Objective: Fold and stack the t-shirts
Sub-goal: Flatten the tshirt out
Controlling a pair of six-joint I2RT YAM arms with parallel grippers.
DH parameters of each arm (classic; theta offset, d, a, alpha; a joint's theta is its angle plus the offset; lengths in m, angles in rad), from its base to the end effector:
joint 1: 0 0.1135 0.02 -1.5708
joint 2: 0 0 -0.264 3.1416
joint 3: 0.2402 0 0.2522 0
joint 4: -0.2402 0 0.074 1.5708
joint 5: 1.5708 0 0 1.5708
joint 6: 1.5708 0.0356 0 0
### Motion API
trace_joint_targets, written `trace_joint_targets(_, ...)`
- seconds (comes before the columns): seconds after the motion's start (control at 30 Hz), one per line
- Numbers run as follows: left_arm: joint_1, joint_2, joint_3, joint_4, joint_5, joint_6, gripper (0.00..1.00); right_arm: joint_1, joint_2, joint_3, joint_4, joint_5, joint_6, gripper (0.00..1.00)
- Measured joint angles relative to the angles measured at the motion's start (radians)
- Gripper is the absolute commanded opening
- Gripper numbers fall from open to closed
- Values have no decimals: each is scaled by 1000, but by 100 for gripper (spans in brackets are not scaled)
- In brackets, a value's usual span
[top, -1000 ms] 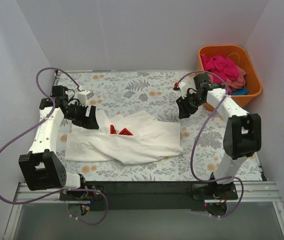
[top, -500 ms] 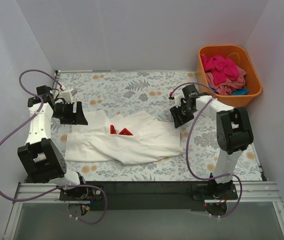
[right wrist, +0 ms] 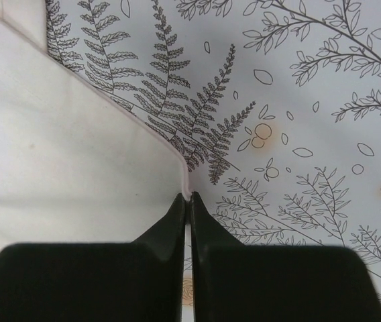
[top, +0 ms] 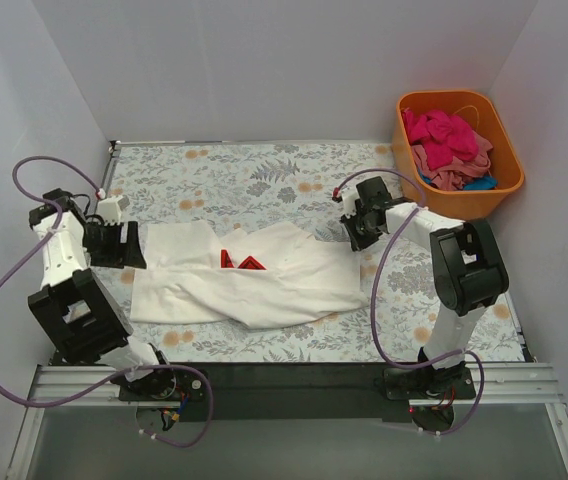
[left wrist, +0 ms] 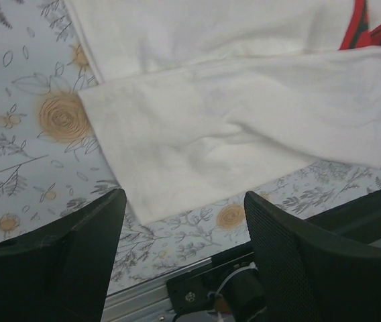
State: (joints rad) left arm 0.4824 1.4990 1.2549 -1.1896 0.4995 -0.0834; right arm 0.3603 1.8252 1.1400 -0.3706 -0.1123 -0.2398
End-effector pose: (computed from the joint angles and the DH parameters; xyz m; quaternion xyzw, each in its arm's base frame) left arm 0.2450 0.1091 0.2716 -0.2536 0.9330 -0.2285 0.1139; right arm 0.3429 0.1335 0.1653 -0.2990 0.9181 0.0695 0.2505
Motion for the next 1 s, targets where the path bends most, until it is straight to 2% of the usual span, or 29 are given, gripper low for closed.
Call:
trace_joint_targets(0.2, 121, 203, 66, -60, -70, 189, 57, -26, -24, -28, 14, -48, -5, 1)
trace_joint_targets(0.37, 121, 322, 130, -29, -55, 237, 50, -48, -58, -42, -21, -101, -21, 1)
trace_joint_targets(0.63, 100, 378, 124, 90, 2, 256, 49, -55, -101, -41, -47, -182, -36, 1)
trace_joint_targets(1.0, 83, 432, 47, 187, 23, 257, 52, -60, -101, -41, -60, -211, -37, 1)
